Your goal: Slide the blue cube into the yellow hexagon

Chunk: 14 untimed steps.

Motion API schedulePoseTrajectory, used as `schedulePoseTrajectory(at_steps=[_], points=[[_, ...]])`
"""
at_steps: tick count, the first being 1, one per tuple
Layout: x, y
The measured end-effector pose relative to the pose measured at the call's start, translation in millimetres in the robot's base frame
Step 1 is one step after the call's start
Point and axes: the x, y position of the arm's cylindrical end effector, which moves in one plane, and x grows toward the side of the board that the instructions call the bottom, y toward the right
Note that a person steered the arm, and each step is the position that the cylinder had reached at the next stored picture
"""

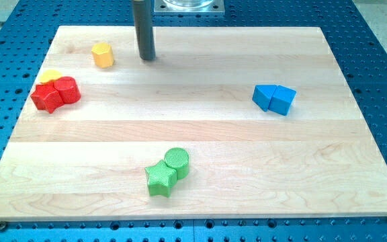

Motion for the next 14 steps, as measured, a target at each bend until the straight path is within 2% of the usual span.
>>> schedulePoseTrajectory(at_steps=[1,3,4,5,7,9,10,13,14], points=[[3,-59],[87,-74],[89,-25],[88,89],[75,283],[129,430],[130,413],[174,225],[164,150]])
